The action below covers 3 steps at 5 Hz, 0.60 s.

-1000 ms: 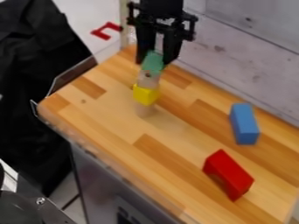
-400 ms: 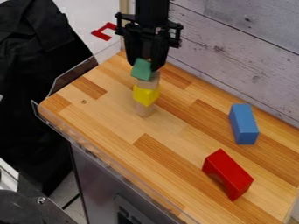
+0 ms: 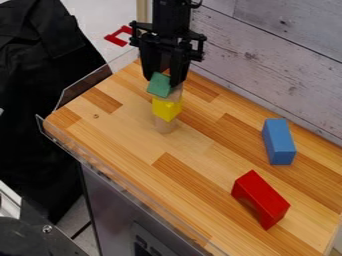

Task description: Move the triangle and places top of the square wood

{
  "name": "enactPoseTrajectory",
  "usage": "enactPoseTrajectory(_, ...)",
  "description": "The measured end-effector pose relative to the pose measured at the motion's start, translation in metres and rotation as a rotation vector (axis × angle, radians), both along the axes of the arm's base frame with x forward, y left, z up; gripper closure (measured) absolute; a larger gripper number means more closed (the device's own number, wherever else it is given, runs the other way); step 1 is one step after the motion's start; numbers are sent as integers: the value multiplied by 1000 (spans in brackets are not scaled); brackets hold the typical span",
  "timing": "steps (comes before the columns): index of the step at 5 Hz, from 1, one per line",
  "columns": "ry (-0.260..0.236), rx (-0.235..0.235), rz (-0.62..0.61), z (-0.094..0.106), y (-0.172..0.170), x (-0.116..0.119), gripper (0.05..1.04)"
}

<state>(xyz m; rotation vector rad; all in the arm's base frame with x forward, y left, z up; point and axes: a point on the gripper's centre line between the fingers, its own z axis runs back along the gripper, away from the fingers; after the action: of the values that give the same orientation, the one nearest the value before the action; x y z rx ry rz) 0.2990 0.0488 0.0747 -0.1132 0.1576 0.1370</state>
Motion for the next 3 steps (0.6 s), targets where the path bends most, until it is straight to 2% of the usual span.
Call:
enactPoseTrajectory(1, 5, 4, 3, -2, -2, 0, 525)
enactPoseTrajectory(2, -1, 9, 5, -2, -1, 1, 467)
enactPoseTrajectory(3, 20, 18, 14, -4, 0, -2, 178)
